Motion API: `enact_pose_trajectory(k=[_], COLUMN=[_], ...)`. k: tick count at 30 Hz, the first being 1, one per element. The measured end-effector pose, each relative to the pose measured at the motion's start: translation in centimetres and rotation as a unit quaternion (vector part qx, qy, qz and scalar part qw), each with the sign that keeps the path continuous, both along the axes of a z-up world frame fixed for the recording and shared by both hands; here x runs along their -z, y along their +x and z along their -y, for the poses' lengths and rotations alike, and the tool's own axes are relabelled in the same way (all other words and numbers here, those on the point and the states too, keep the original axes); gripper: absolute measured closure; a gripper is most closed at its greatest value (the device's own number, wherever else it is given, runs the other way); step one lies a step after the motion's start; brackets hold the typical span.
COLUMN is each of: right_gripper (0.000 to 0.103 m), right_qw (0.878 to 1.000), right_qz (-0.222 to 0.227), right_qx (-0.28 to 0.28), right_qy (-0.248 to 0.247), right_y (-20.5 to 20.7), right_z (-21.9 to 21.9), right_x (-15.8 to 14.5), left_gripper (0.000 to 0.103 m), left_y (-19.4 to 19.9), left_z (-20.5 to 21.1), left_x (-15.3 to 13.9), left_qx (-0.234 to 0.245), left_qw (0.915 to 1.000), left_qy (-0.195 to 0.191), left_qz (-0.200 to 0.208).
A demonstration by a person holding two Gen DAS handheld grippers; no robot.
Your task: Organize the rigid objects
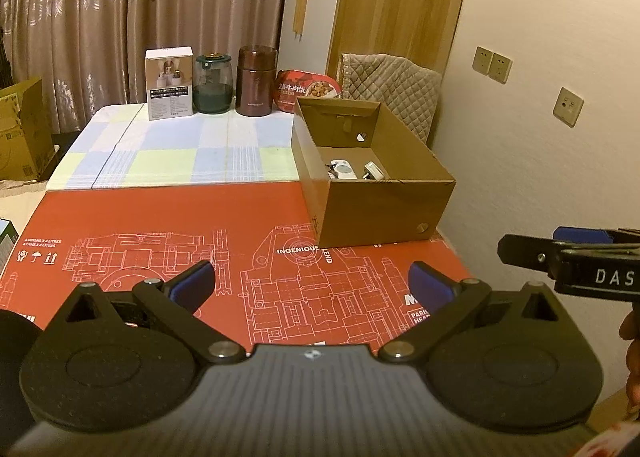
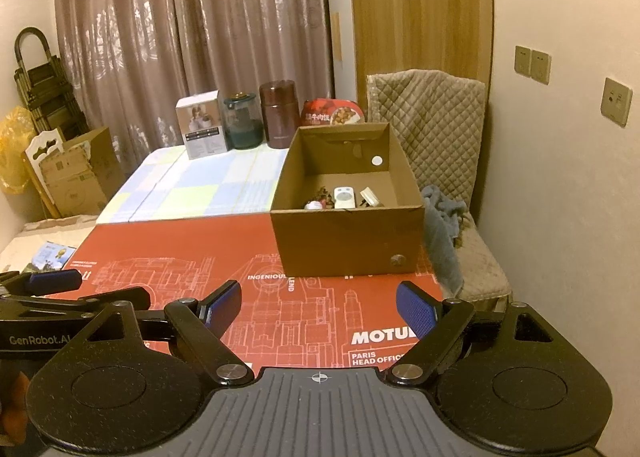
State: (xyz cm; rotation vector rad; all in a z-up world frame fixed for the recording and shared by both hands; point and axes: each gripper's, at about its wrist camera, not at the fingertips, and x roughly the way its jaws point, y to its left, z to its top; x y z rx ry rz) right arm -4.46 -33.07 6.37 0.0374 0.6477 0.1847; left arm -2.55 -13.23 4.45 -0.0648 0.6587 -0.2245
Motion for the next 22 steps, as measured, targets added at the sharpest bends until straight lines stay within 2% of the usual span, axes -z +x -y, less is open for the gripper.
enact_pose_trajectory(k=[22], right_gripper=[0.021], right_qw=[1.000], right_qz=[-0.007], right_qx=[0.002], right_qy=[0.003], right_y=[-0.19], right_z=[-0.07], right_x=[0.90], left_gripper=[0.001], left_y=[0.22], left_z=[-0.27], left_x=[0.48], left_qx=[-0.001], left_qw=[1.0000], left_qy=[-0.007], left_qz=[-0.002])
